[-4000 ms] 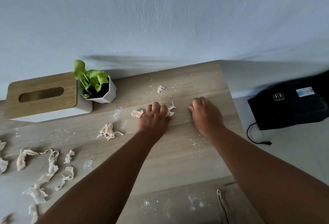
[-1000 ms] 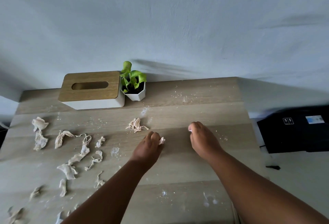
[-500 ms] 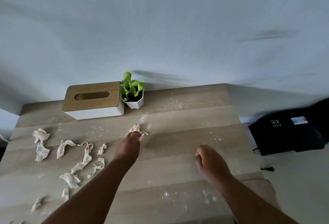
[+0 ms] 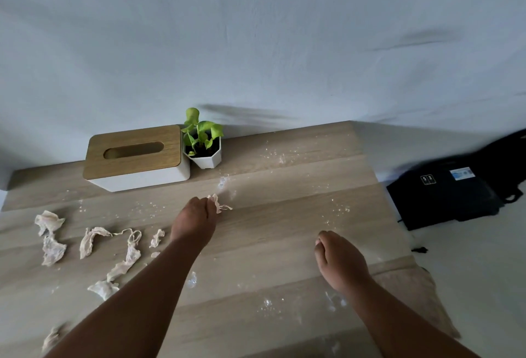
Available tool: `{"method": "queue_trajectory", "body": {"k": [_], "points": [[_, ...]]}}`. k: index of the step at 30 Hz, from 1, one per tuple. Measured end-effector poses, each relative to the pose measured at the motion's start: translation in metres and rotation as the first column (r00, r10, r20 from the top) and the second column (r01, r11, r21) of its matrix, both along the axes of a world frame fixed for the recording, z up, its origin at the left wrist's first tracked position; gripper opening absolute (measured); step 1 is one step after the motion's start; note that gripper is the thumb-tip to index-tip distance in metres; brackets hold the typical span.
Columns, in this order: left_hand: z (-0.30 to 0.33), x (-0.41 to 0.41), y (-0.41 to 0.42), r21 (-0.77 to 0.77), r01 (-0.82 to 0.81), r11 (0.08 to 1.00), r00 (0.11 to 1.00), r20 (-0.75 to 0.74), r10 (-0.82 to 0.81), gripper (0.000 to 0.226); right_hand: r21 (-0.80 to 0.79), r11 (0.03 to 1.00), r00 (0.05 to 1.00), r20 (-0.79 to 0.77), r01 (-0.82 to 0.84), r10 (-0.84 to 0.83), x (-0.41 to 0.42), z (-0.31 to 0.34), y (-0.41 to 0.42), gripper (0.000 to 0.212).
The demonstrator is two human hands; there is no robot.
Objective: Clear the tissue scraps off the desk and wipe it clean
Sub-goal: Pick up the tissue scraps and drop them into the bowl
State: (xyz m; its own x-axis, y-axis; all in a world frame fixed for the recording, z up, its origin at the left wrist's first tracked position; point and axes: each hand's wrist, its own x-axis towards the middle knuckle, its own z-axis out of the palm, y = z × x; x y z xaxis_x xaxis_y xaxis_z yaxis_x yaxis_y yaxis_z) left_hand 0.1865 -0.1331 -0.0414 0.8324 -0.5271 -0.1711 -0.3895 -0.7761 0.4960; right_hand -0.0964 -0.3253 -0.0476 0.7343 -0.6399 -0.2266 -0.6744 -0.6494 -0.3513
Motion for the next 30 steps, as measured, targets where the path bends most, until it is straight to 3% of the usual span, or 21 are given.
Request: {"method": "queue_trajectory", "body": {"k": [4, 17, 20, 25, 27, 30], "points": [[0.000, 0.002, -0.004, -0.011, -0.004, 1.000, 1.000, -0.002, 0.004, 0.012, 0.060, 0.998, 0.999, 0.024, 0.027, -0.029, 0.009, -0.002, -0.002, 0.014], [-0.017, 0.013, -0.010, 0.031, -0.049, 0.998, 0.999, -0.009, 0.049, 0.009, 0.116, 0.993, 0.999, 0.025, 0.019, -0.022, 0.041, -0.004, -0.013, 0.012], [-0.020, 0.010, -0.014, 0.017, -0.078, 0.997, 0.996, 0.047, 0.077, 0.022, 0.113, 0.994, 1.000, 0.020, -0.012, 0.010, 0.048, -0.003, -0.016, 0.013], [-0.027, 0.011, -0.015, 0.145, -0.030, 0.989, 0.996, 0.085, 0.017, 0.074, 0.095, 0.995, 0.999, 0.046, -0.008, 0.004, 0.055, -0.005, -0.019, 0.008], [-0.030, 0.011, -0.015, 0.155, -0.004, 0.988, 0.994, 0.107, -0.013, 0.072, 0.090, 0.996, 0.999, 0.050, -0.009, 0.004, 0.056, -0.007, -0.019, 0.008], [-0.032, 0.010, -0.015, 0.143, 0.033, 0.989, 0.991, 0.124, -0.051, 0.049, 0.089, 0.996, 0.999, 0.040, -0.007, 0.003, 0.058, -0.010, -0.021, 0.008]]}}
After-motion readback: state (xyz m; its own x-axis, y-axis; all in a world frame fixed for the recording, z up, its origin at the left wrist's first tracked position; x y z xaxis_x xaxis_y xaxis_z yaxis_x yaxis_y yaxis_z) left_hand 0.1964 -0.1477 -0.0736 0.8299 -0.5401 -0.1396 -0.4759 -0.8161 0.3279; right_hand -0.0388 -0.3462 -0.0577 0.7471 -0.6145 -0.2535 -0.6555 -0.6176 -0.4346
